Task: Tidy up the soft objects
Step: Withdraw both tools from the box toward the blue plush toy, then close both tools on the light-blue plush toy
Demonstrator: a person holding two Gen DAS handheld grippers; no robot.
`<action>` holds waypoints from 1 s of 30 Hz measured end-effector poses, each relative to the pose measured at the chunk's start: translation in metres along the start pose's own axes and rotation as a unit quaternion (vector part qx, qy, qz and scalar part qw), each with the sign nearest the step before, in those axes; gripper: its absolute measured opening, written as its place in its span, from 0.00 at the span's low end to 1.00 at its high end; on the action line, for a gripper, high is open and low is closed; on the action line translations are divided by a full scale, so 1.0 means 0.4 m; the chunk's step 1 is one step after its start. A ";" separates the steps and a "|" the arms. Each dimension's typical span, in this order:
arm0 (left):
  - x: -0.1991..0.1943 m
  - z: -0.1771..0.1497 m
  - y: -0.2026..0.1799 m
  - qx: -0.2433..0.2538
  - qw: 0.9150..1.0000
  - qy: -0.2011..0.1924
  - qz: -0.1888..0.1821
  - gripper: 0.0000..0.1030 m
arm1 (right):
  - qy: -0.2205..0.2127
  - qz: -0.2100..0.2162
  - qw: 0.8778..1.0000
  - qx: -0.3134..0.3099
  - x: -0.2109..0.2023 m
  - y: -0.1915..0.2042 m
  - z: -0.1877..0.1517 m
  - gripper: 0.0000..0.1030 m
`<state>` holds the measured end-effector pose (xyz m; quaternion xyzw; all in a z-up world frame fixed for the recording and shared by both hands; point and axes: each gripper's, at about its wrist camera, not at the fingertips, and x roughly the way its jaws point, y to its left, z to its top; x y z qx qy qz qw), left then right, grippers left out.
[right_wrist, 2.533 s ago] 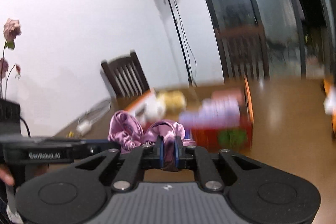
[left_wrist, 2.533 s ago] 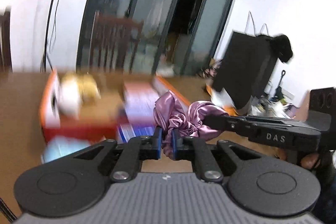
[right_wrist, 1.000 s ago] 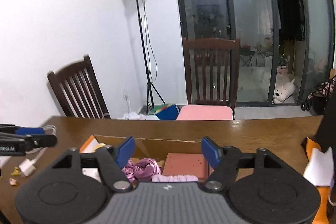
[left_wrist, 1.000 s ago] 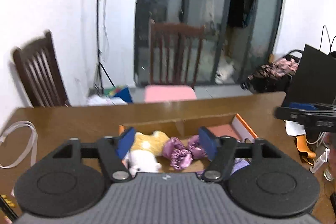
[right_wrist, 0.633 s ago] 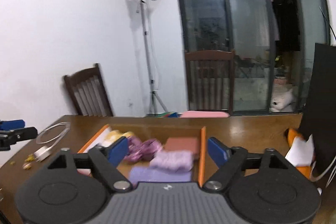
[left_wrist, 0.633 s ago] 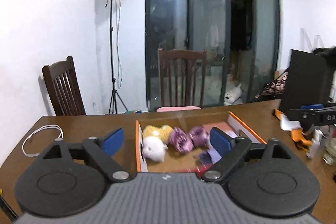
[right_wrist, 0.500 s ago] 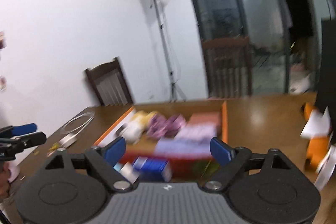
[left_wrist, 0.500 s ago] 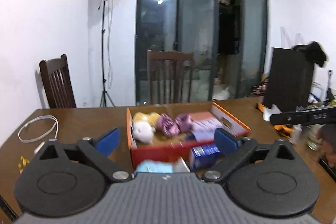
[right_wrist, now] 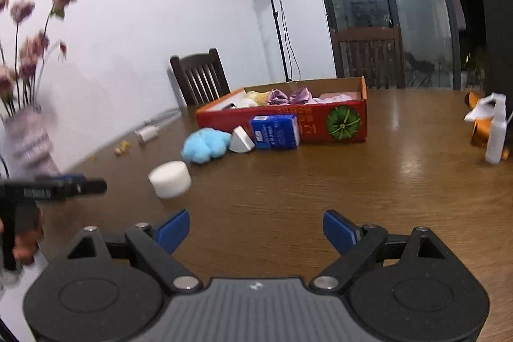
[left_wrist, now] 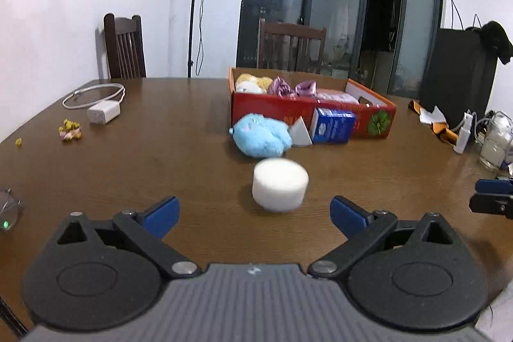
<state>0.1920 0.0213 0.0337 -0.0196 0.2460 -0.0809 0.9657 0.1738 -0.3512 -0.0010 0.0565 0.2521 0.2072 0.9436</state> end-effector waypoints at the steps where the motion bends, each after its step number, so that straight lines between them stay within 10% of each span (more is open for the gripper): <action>1: 0.012 0.010 0.002 -0.003 1.000 -0.003 0.001 0.99 | -0.003 -0.008 1.000 -0.001 0.004 -0.003 0.008 0.88; 9: 0.130 0.081 0.029 -0.034 0.999 -0.012 -0.007 0.98 | 0.001 -0.007 0.999 0.048 0.124 0.002 0.076 0.87; 19: 0.402 0.168 0.120 -0.115 0.985 0.084 -0.098 0.59 | 0.067 0.046 0.995 0.058 0.460 0.069 0.200 0.67; 30: 0.481 0.146 0.175 -0.188 0.969 0.080 -0.139 0.36 | 0.095 0.097 0.980 0.146 0.674 0.082 0.230 0.57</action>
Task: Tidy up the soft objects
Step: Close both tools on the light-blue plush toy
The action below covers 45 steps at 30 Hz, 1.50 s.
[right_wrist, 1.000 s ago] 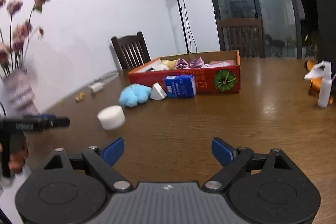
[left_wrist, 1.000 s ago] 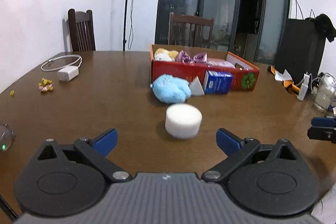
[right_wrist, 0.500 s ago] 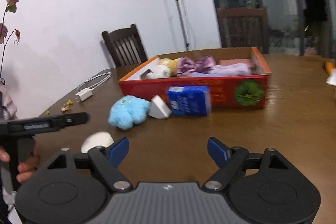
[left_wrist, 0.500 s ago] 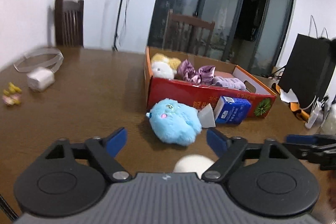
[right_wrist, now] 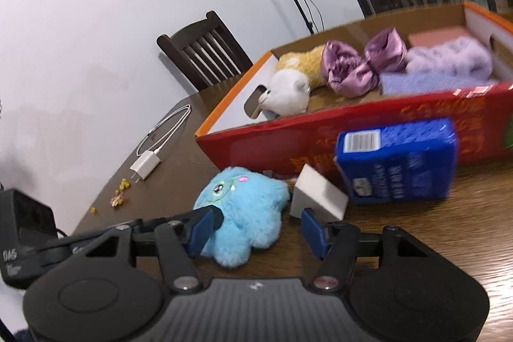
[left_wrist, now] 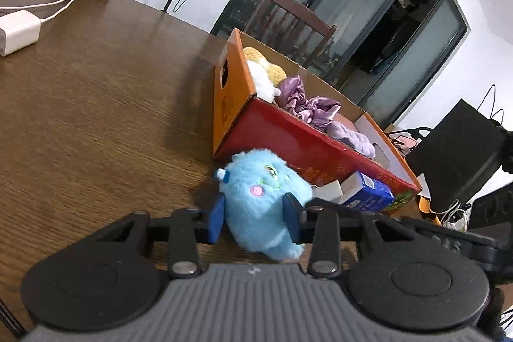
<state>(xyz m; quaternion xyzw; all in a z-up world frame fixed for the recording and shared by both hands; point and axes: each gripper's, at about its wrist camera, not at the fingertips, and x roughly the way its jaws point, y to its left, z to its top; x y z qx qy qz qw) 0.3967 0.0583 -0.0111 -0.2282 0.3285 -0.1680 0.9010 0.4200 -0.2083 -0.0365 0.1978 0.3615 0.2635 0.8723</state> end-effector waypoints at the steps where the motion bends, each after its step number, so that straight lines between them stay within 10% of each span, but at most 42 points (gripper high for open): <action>1: 0.001 0.002 0.002 -0.002 1.000 0.001 -0.004 0.35 | 0.000 0.004 1.000 0.010 0.010 -0.006 0.001 0.52; 11: -0.014 -0.002 -0.020 0.036 0.999 -0.011 -0.005 0.34 | -0.014 0.014 1.000 -0.016 0.018 0.004 -0.012 0.23; 19: -0.178 -0.018 -0.164 0.073 0.993 -0.060 -0.068 0.34 | -0.051 0.023 0.997 -0.048 -0.196 0.069 -0.033 0.23; 29: -0.183 -0.263 -0.340 0.088 0.992 0.038 -0.084 0.34 | -0.013 -0.021 0.999 -0.021 -0.492 -0.015 -0.241 0.26; 45: -0.164 -0.326 -0.316 0.073 0.994 0.068 -0.045 0.45 | -0.023 -0.016 1.000 0.012 -0.513 -0.099 -0.298 0.46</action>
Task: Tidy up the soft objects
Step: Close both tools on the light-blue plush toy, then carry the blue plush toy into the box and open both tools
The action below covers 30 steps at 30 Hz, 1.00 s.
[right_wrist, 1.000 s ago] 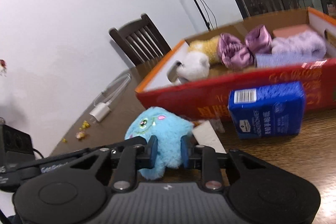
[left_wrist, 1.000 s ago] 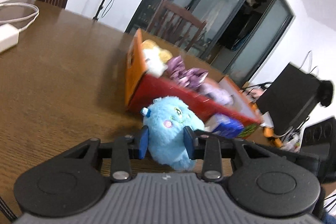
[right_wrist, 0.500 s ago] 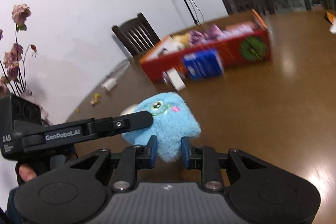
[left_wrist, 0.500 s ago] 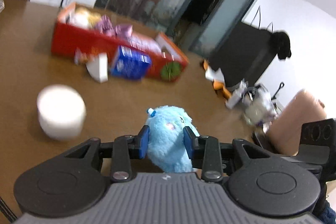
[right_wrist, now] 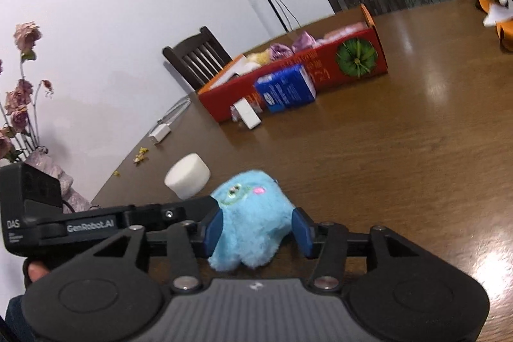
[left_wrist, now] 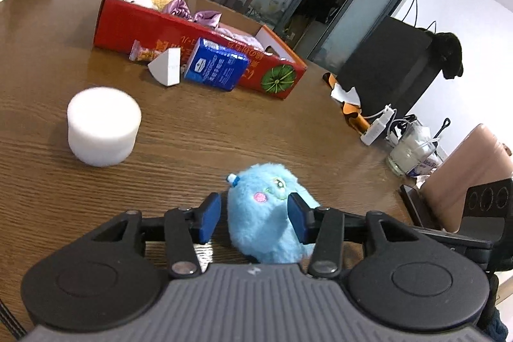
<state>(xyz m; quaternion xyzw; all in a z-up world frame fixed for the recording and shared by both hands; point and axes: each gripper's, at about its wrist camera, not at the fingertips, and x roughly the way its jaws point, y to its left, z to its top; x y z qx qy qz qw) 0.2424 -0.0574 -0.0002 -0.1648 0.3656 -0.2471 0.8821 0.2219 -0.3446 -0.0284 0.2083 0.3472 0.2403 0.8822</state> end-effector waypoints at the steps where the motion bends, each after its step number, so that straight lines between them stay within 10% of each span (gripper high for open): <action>1: 0.004 -0.002 0.000 0.001 1.000 0.002 0.000 0.45 | 0.002 -0.003 1.000 0.006 0.005 -0.005 -0.003 0.46; 15: -0.002 0.073 0.004 0.006 0.999 -0.019 -0.034 0.35 | -0.012 0.020 0.999 0.024 0.033 -0.002 0.054 0.32; 23: 0.030 0.362 0.037 0.043 0.994 -0.092 -0.036 0.35 | -0.068 0.032 0.996 -0.039 0.120 0.062 0.327 0.32; 30: 0.164 0.569 0.188 0.018 0.997 -0.070 0.007 0.36 | -0.036 0.024 0.999 -0.015 0.388 0.060 0.534 0.32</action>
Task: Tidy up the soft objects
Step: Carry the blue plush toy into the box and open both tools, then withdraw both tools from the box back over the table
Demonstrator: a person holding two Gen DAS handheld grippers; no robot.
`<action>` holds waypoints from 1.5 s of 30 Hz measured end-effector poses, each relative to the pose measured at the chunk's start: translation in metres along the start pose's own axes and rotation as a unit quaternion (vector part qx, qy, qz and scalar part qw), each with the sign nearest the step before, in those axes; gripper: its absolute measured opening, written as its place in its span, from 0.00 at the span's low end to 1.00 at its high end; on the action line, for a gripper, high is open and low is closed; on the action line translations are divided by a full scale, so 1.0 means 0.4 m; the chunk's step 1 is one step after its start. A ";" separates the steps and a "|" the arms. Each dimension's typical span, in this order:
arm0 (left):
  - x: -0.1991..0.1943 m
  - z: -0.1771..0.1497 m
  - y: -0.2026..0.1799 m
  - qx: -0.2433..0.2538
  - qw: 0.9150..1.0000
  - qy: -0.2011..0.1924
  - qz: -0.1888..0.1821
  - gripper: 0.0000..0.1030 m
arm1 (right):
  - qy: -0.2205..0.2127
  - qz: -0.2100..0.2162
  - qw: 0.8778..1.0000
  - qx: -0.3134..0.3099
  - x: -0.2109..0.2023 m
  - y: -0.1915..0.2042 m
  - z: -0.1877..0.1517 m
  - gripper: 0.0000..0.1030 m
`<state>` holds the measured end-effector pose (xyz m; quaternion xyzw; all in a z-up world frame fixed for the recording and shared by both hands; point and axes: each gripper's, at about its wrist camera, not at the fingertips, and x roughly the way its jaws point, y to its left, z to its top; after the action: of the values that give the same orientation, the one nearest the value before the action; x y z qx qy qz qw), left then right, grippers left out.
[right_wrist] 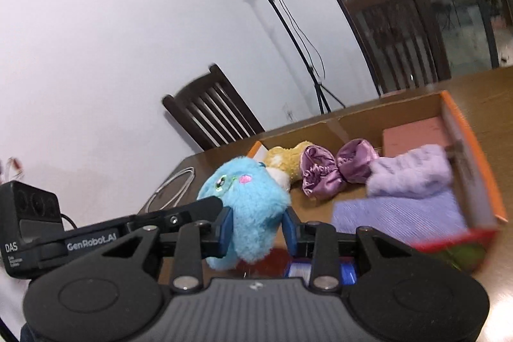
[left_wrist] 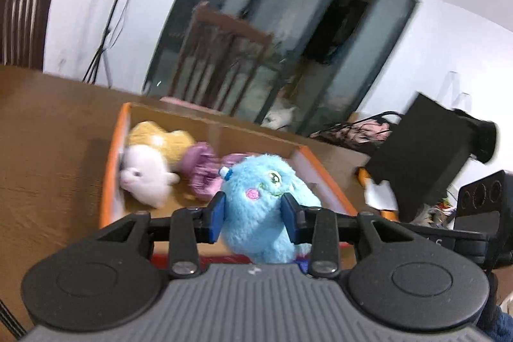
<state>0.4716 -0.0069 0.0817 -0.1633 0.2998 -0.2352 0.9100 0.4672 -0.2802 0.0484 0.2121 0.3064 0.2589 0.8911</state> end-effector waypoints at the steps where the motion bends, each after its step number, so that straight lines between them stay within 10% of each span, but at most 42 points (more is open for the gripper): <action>1: 0.020 0.009 0.022 -0.007 1.000 0.008 0.012 0.36 | 0.010 -0.002 1.000 0.005 0.041 -0.004 0.010 0.32; 5: 0.064 0.006 0.071 0.009 0.997 0.026 0.078 0.40 | 0.060 -0.011 0.998 0.021 0.197 -0.015 0.018 0.33; 15: -0.009 -0.001 0.088 0.045 0.995 0.008 0.085 0.49 | 0.112 -0.031 0.993 -0.002 0.291 0.014 -0.036 0.33; 30: -0.255 -0.113 -0.072 0.119 0.985 -0.072 0.104 0.75 | -0.036 -0.102 0.984 -0.144 -0.095 0.108 -0.029 0.52; 37: -0.335 -0.222 -0.144 0.165 0.978 -0.081 0.096 0.84 | -0.073 -0.132 0.977 -0.150 -0.264 0.096 -0.133 0.60; 45: -0.333 -0.318 -0.117 0.102 0.985 -0.062 0.125 0.84 | -0.074 -0.113 0.987 -0.091 -0.326 0.037 -0.316 0.66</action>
<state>0.2825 0.0043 0.0671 -0.0450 0.2349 -0.1387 0.9610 0.2909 -0.3180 0.0219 0.1126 0.2371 0.1665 0.9504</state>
